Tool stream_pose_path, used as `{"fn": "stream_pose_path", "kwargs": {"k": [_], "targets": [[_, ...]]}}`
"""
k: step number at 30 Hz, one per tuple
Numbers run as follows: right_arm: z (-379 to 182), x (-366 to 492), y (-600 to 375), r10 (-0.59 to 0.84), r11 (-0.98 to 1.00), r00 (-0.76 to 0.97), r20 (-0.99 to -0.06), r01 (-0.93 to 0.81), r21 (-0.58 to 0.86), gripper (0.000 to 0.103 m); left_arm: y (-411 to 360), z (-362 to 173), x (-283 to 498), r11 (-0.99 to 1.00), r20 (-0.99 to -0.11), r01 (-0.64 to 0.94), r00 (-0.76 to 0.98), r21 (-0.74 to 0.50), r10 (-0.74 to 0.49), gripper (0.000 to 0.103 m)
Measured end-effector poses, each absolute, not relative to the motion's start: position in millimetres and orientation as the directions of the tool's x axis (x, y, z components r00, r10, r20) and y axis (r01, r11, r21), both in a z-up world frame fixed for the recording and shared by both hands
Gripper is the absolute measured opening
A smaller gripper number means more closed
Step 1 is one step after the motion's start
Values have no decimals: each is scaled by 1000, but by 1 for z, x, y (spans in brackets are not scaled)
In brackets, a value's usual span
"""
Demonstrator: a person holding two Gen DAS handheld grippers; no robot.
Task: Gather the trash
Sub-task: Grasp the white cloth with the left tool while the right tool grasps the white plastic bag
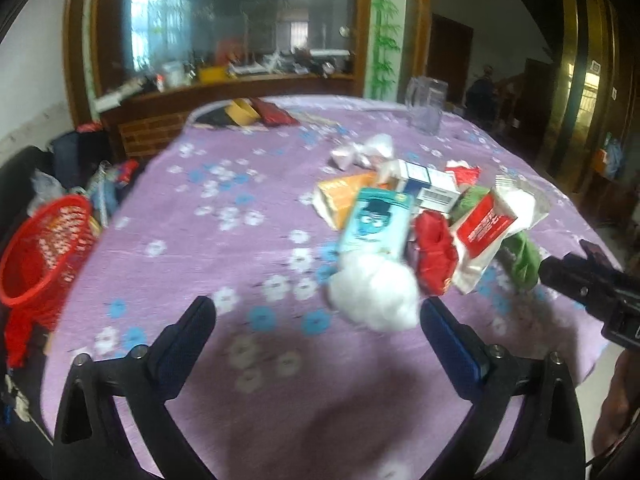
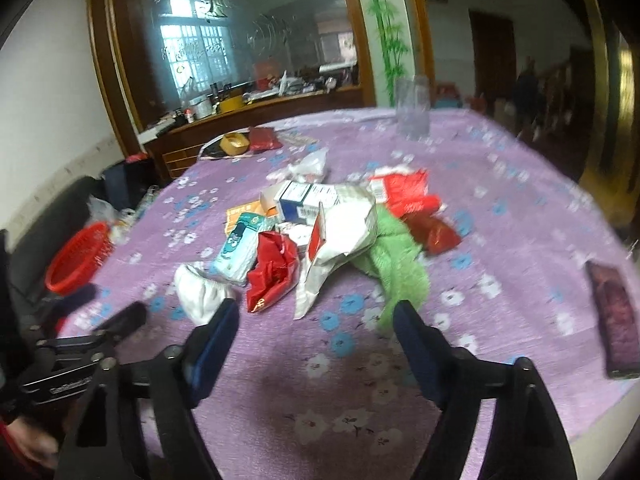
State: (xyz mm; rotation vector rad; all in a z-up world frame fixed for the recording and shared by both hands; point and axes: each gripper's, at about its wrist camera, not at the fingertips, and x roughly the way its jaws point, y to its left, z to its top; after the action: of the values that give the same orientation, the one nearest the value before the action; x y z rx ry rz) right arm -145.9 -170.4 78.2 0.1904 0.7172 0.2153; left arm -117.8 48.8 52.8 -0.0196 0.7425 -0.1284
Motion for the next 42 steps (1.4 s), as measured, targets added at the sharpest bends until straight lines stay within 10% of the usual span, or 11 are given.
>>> {"fn": "stream_pose_path", "kwargs": {"k": [10,12,17,28,42], "targets": [[74,-107,-189,344,927,692,-635,-142,347,62,18,27,-75,987,-753,142,640,-81,-154,72],[73,-93,-189,360,921,681,-638,-149,360,62,14,25,-70,983,-762,164,625,-85,-171,55],[61,-61,-181,399,909,631,-665,-178,377,61,11,23,-65,981,-752,183,636,-72,-174,53],[44,-29,-165,363,932,622,-694,-240,273,21,14,19,-53,978,-755,168,625,-120,-200,50],[61,-78,-186,282,955,729,-623,-152,254,19,5,34,-83,973,-684,227,704,-38,-191,40]]}}
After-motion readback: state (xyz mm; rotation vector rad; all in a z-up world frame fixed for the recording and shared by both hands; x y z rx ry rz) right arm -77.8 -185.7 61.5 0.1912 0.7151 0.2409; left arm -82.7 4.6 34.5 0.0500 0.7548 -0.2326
